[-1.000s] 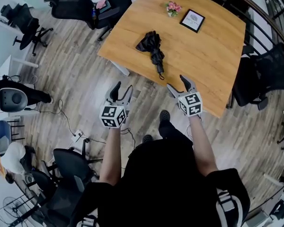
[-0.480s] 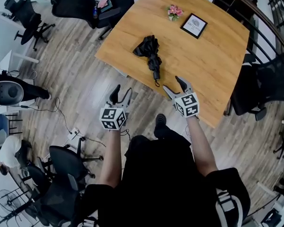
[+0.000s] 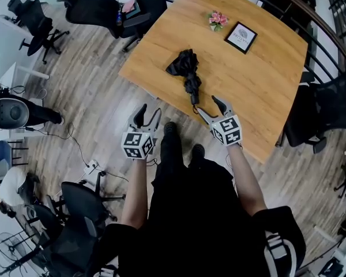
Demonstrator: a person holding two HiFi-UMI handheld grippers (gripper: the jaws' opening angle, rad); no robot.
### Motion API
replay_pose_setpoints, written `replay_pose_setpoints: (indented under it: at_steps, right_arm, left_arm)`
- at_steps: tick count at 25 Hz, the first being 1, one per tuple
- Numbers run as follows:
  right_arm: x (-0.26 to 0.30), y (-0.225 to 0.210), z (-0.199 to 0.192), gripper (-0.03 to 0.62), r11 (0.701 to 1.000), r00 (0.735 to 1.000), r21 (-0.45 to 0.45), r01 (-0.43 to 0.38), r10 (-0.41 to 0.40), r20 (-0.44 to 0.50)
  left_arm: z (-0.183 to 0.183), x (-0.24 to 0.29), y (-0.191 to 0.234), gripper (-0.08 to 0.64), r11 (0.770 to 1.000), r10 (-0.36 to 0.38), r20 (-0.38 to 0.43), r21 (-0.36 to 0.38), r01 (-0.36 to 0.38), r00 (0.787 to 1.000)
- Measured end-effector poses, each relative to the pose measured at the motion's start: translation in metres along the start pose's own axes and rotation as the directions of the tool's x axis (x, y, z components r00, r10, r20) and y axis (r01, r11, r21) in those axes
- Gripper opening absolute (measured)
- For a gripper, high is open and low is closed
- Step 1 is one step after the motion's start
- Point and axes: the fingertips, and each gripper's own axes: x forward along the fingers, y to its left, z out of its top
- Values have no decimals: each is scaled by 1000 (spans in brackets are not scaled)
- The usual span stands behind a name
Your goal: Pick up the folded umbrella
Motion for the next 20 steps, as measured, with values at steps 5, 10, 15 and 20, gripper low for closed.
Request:
replay_pose_setpoints:
  at_steps: [5, 10, 15, 20]
  right_arm:
    - [30, -7, 11, 322, 999, 999, -2, 34, -34, -1]
    - [58, -18, 28, 322, 996, 997, 32, 81, -81, 1]
    - [84, -33, 37, 322, 992, 993, 61, 114, -114, -9]
    - [101, -46, 22, 322, 985, 989, 99, 142, -137, -50]
  left_arm:
    - [20, 35, 31, 244, 999, -45, 10, 22, 45, 999]
    - [40, 75, 54, 244, 992, -116, -9, 54, 116, 993]
    - [56, 106, 70, 244, 986, -160, -14, 56, 160, 987]
    - [52, 131, 80, 244, 979, -195, -42, 44, 197, 980]
